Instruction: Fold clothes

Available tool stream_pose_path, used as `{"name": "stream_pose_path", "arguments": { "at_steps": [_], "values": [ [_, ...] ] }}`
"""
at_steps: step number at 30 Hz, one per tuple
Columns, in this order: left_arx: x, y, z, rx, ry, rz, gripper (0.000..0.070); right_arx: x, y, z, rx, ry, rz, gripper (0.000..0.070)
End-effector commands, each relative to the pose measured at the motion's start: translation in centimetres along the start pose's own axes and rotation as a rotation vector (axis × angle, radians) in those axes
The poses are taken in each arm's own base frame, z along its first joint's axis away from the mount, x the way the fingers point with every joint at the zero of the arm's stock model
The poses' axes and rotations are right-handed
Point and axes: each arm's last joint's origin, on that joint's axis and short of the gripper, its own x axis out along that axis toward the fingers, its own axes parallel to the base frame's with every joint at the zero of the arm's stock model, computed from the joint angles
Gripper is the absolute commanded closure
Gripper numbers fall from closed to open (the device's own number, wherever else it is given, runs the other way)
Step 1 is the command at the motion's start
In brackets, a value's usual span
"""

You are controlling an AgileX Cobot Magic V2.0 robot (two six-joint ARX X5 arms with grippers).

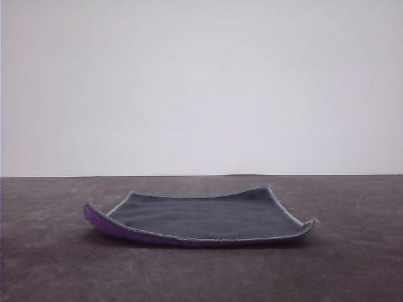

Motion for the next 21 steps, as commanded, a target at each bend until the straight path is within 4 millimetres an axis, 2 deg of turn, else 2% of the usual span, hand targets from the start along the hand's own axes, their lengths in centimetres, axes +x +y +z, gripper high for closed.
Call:
{"name": "stream_pose_path", "arguments": {
  "at_steps": [1,21],
  "values": [
    [0.18,0.14,-0.65,0.008,0.023,0.010,0.0684,0.04,-0.02,-0.01,0.002,-0.009,-0.003,0.0695],
    [0.18,0.12,-0.65,-0.042,0.023,0.006,0.0684,0.04,-0.02,-0.19,0.078,0.009,-0.001,0.0694]
  ]
}}
